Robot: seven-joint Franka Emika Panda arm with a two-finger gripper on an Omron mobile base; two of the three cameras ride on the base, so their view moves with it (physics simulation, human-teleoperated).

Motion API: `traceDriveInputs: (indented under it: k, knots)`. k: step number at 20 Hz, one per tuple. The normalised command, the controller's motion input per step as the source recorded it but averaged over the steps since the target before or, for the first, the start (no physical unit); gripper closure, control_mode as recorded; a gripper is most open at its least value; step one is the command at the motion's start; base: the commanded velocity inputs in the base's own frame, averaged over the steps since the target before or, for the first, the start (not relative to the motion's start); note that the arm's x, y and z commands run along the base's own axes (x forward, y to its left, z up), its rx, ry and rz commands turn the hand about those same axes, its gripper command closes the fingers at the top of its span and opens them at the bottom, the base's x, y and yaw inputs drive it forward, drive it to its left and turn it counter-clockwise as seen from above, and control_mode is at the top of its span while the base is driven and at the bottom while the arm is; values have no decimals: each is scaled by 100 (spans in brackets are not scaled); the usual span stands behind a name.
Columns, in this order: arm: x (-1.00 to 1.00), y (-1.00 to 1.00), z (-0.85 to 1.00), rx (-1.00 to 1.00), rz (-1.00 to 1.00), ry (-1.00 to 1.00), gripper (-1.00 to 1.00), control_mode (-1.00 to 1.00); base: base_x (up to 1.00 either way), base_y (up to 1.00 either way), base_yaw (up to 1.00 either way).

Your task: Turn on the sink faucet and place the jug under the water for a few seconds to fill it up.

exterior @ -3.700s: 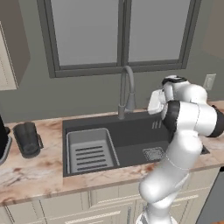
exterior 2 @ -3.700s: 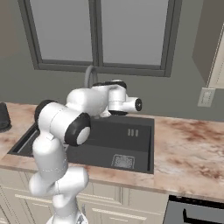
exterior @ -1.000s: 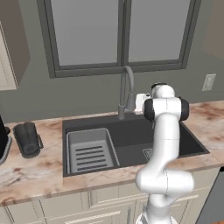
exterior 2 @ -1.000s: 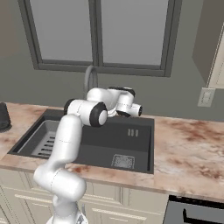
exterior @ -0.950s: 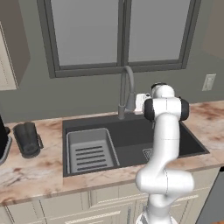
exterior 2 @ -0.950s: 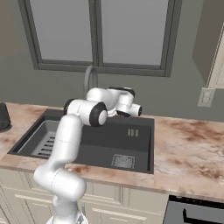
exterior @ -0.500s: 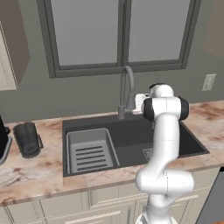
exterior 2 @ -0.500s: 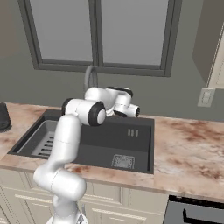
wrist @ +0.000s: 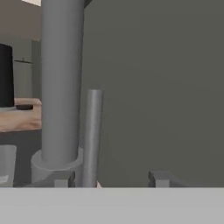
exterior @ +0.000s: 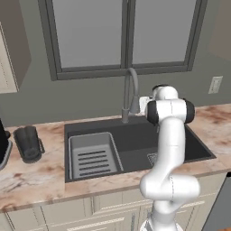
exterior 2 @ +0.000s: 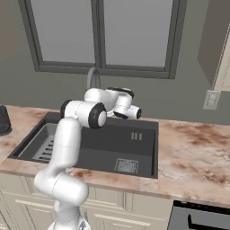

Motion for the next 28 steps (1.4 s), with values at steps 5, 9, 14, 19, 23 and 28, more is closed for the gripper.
traceDriveInputs:
  k: [5, 9, 14, 19, 23, 28]
  knots:
    - [24, 7, 0, 5, -11, 10, 100, -100, 0, 0, 0]
    - [14, 0, 0, 2, -18, 5, 100, -100, 0, 0, 0]
    - [2, -9, 0, 5, -24, 6, 100, -100, 0, 0, 0]
    - [4, -39, 0, 11, -26, 11, 100, -100, 0, 0, 0]
    - [3, -76, 0, 19, -20, 16, 100, -100, 0, 0, 0]
    - [0, -99, -10, 22, -12, 12, 100, -100, 0, 0, 0]
